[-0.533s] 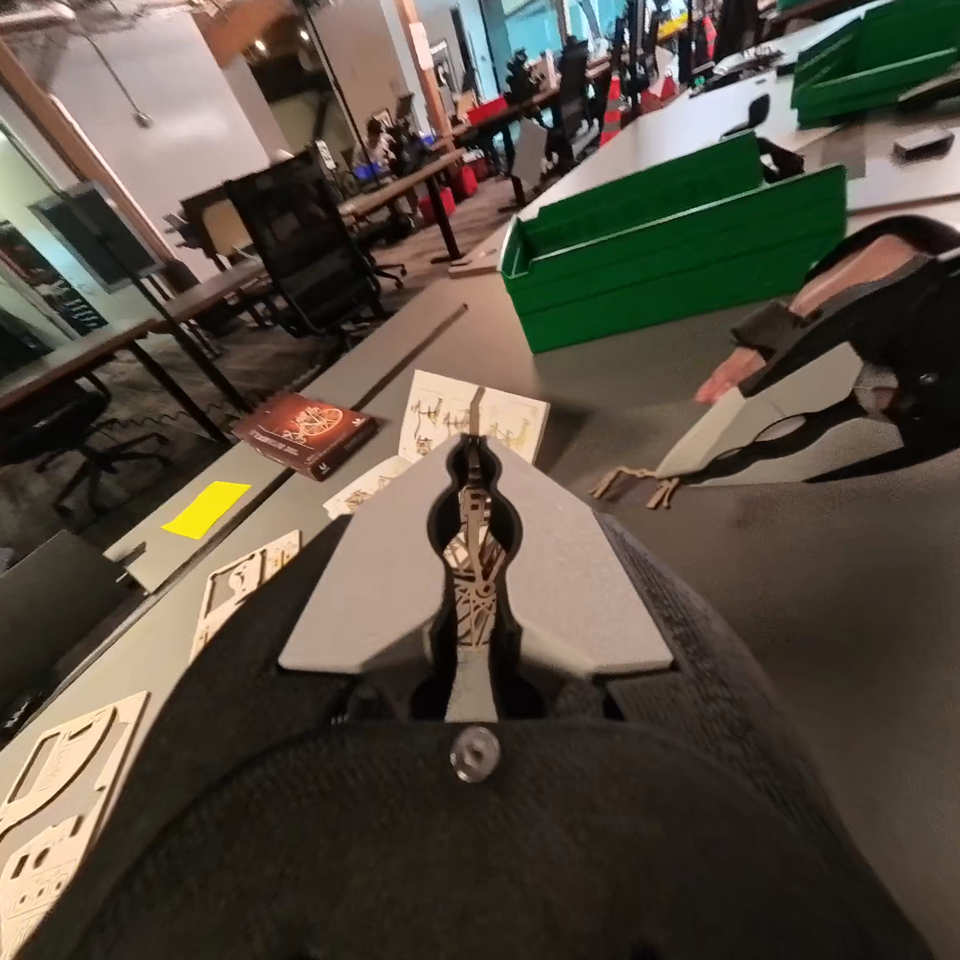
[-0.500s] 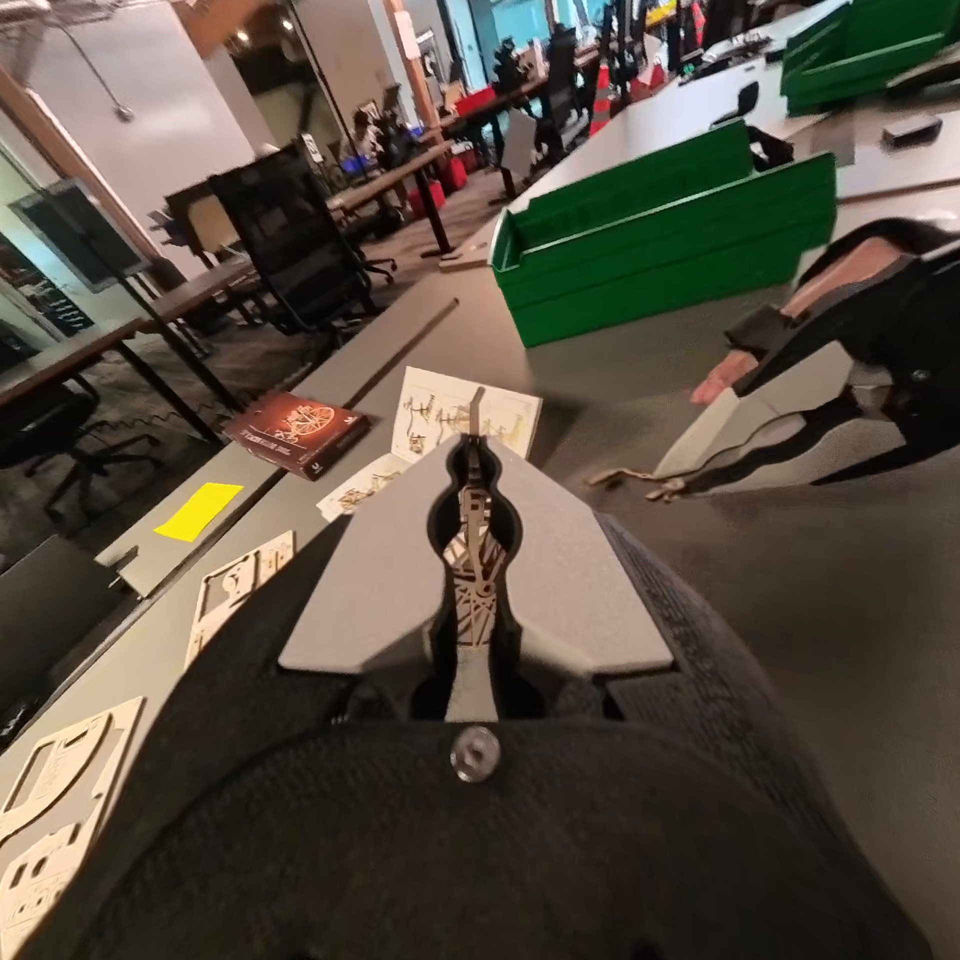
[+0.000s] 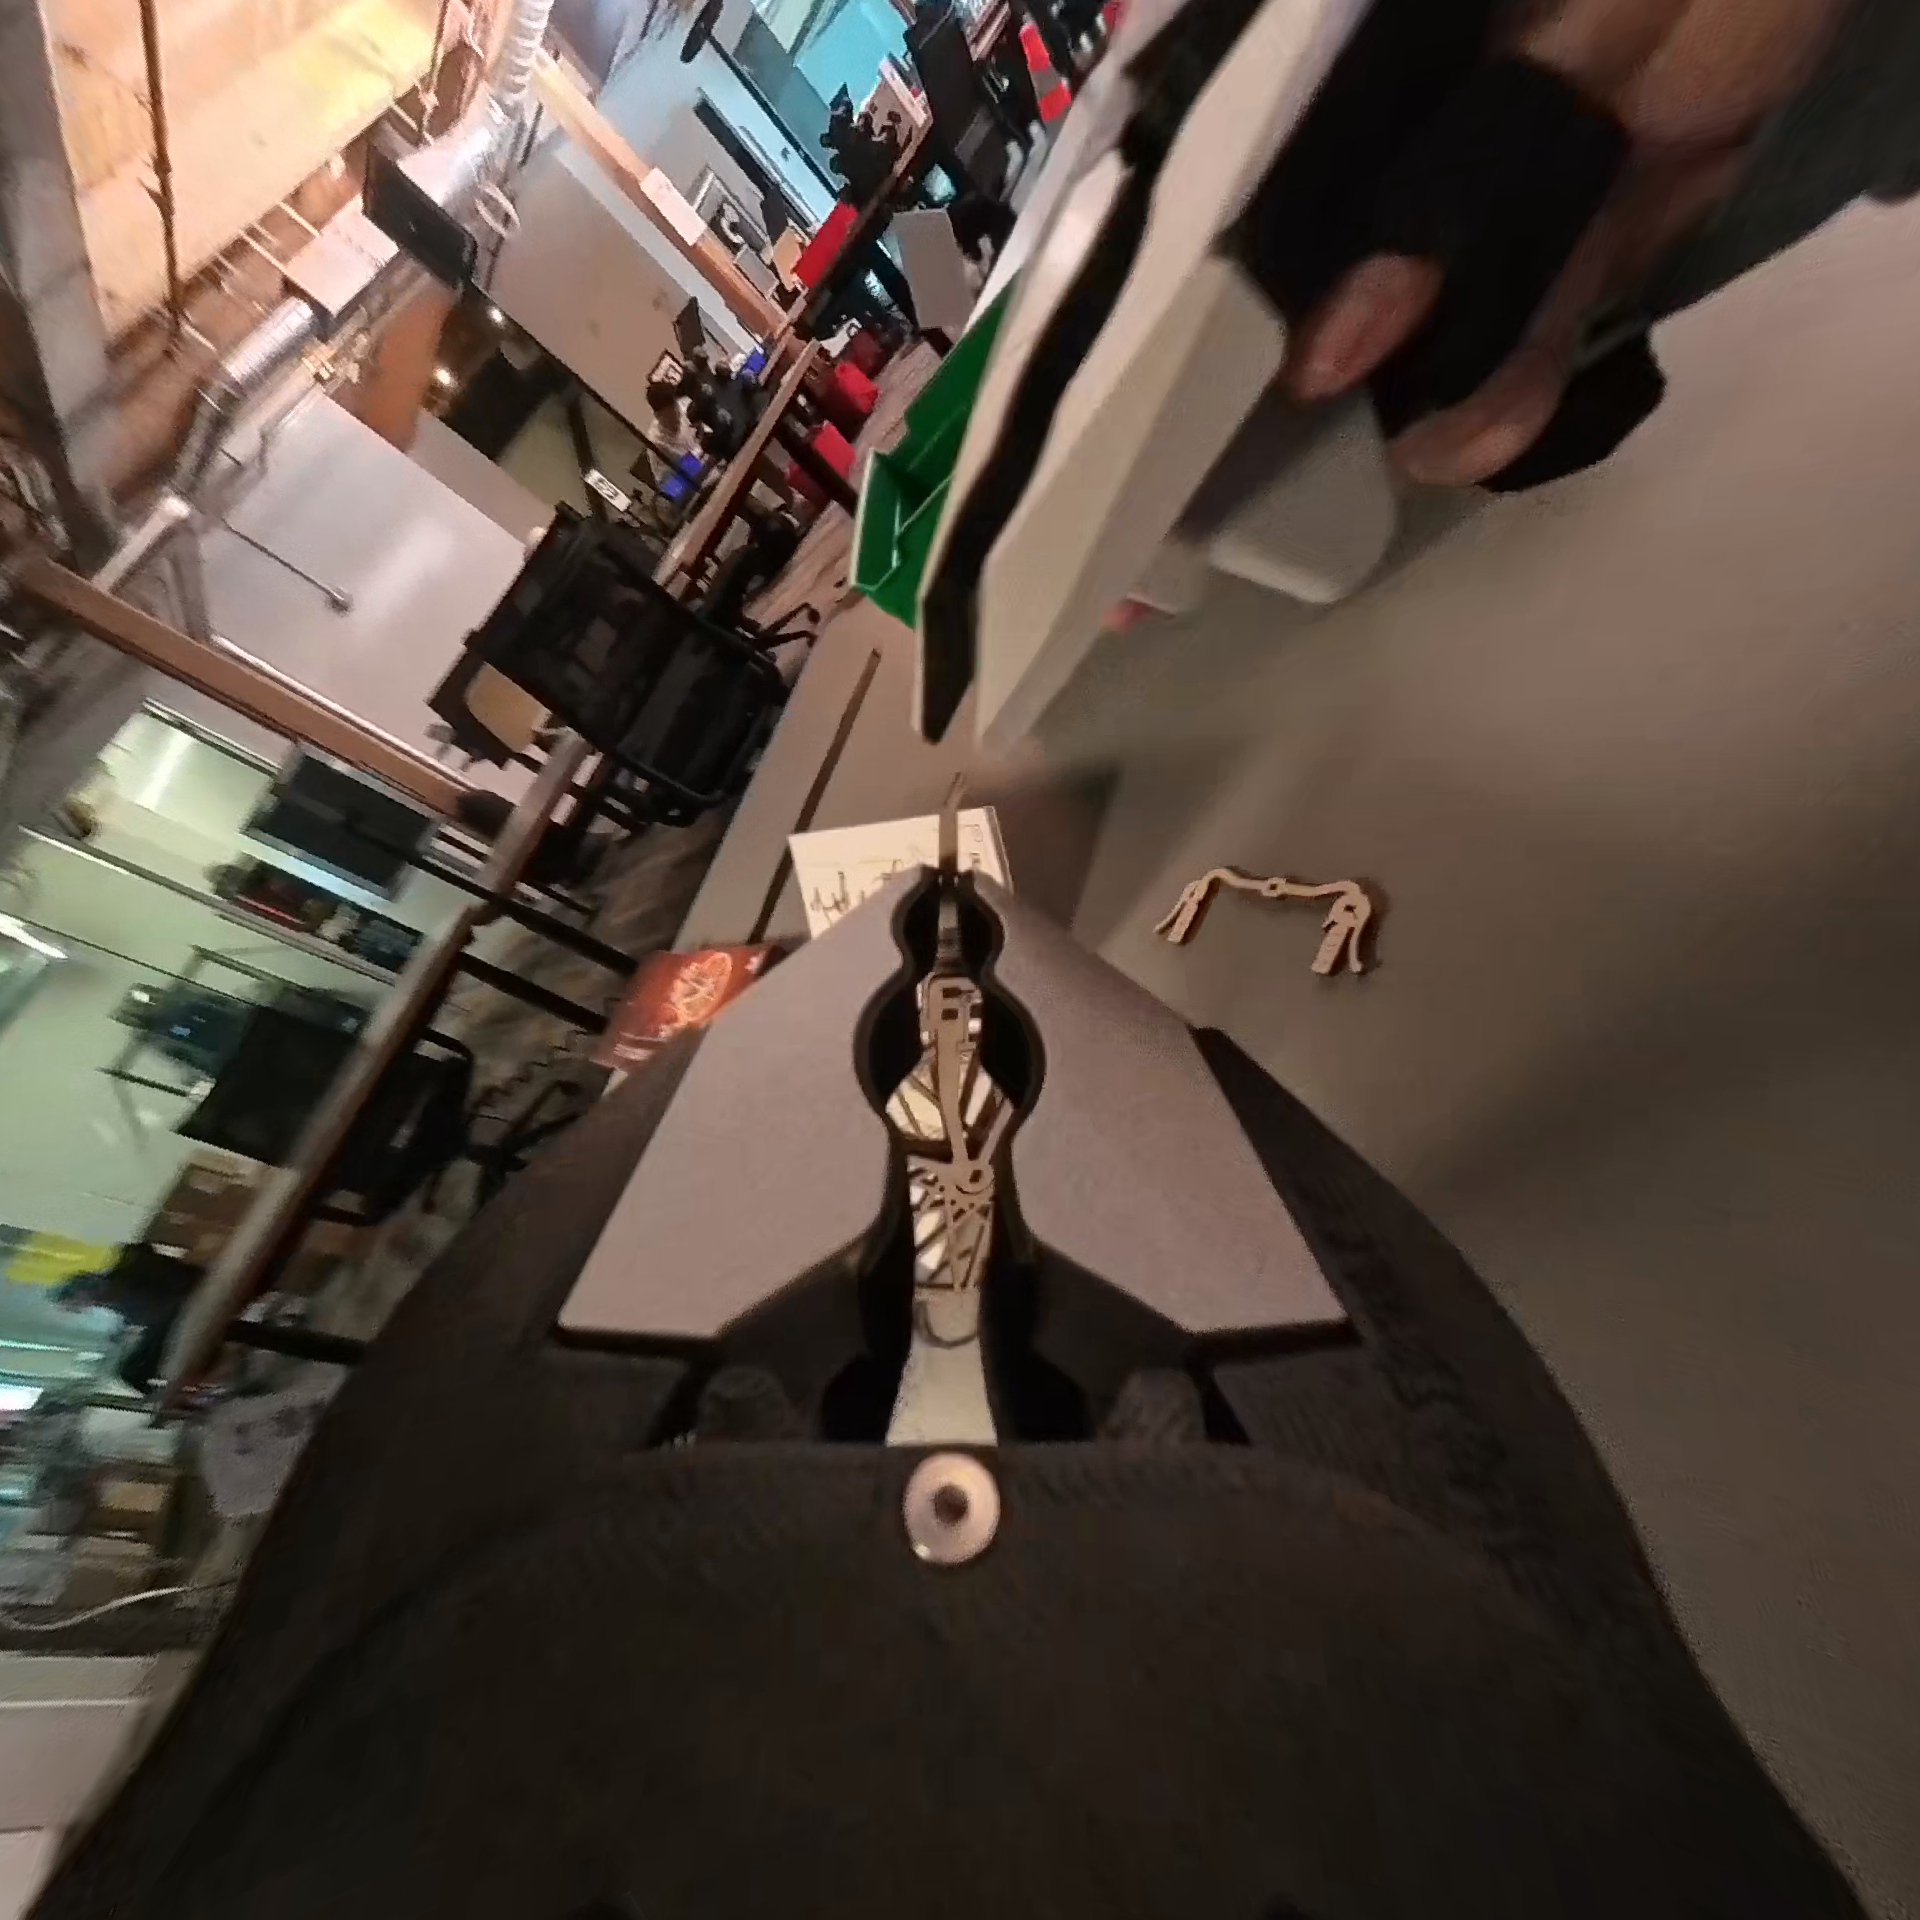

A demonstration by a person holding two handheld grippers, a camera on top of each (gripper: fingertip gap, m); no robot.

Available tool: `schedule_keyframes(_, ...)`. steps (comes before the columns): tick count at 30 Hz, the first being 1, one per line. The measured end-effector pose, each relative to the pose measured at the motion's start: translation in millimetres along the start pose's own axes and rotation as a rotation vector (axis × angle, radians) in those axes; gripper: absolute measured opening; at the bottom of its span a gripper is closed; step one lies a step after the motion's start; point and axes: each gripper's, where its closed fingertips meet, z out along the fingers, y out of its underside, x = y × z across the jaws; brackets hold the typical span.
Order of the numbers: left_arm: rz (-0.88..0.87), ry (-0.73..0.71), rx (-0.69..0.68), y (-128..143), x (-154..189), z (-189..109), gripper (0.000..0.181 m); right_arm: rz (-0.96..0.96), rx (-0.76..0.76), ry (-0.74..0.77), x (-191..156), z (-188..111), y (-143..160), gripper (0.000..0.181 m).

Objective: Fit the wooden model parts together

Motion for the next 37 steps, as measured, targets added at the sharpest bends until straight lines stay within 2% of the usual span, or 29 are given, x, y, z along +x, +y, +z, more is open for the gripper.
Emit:
schedule_keyframes(5,0.132,-0.057,-0.044,1,2,0,0.002,-0.074,-0.060,0.042,1,10,7,0.001)
schedule_keyframes(8,0.147,-0.079,-0.039,0,-1,-3,0.002,-0.064,-0.038,0.047,0,11,4,0.002)
schedule_keyframes(11,0.155,-0.098,-0.037,-2,-5,-5,0.002,-0.088,-0.042,0.076,2,12,3,0.013)
schedule_keyframes(13,0.162,-0.105,-0.037,-3,-6,-7,0.001,-0.108,-0.040,0.074,0,13,2,0.001)
schedule_keyframes(23,0.191,-0.120,-0.039,-5,-6,-9,0.002,-0.131,-0.044,0.044,-3,15,0,0.000)
schedule_keyframes(25,0.122,-0.124,0.005,-11,-10,-12,0.003,-0.148,-0.026,0.031,-4,13,-4,0.000)
schedule_keyframes(26,0.066,-0.154,0.034,-16,-18,-17,0.018,-0.153,-0.001,0.032,-3,11,-9,0.000)
schedule_keyframes(29,-0.118,-0.232,0.098,-24,-51,-36,0.085,-0.179,0.066,-0.033,-2,1,-18,0.000)
schedule_keyframes(31,-0.271,-0.148,0.151,-25,-57,-42,0.108,-0.170,0.147,-0.172,-16,-8,-28,0.000)
schedule_keyframes(34,-0.566,0.121,0.343,-37,-49,-52,0.122,-0.136,0.284,-0.367,-35,-23,-45,0.000)
schedule_keyframes(35,-0.664,0.227,0.435,-45,-47,-60,0.122,-0.112,0.329,-0.410,-38,-27,-50,0.000)
schedule_keyframes(37,-0.809,0.403,0.593,-56,-46,-77,0.109,-0.062,0.399,-0.470,-40,-33,-58,0.000)
